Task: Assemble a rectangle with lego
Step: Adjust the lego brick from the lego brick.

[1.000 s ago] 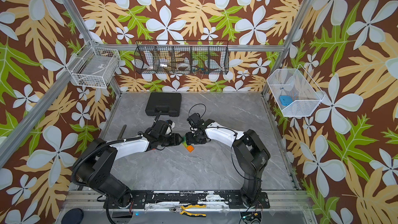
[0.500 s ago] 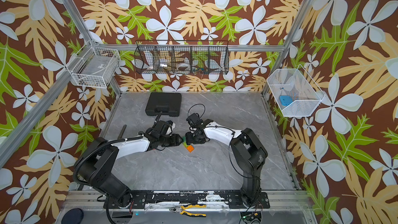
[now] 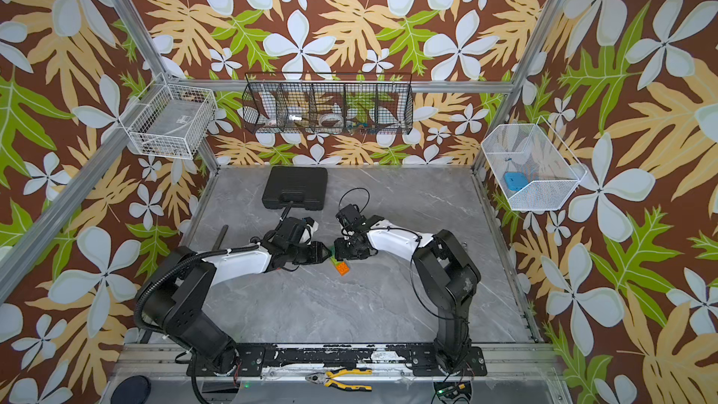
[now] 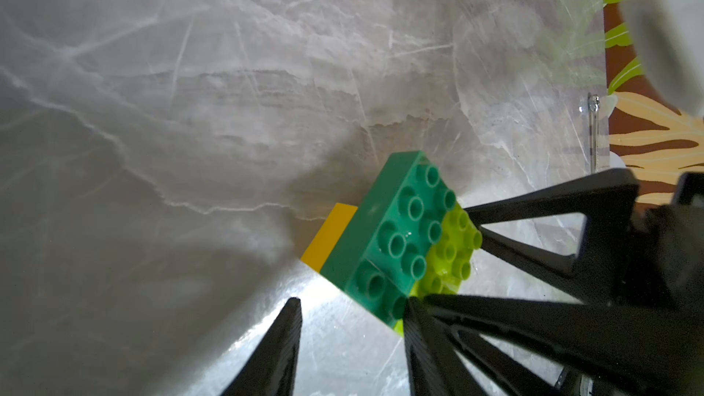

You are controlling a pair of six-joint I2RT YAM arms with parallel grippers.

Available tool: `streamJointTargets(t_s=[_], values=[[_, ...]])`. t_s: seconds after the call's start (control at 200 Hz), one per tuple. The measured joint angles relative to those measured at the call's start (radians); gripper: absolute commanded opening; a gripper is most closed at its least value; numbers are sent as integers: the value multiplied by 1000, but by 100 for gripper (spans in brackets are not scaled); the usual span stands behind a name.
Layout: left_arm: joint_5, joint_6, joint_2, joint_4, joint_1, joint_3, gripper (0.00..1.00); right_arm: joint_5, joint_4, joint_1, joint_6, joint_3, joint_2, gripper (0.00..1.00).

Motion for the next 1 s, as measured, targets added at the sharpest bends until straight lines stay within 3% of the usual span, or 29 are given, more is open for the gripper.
streamJointTargets(t_s=[0.686,1.001], values=[[40,36,56,-5,4,18,38,-27,39,-5,16,-27,14,55],[2,55,58,-79,5,72,57,20,-6,-2,-4,22,10,65]])
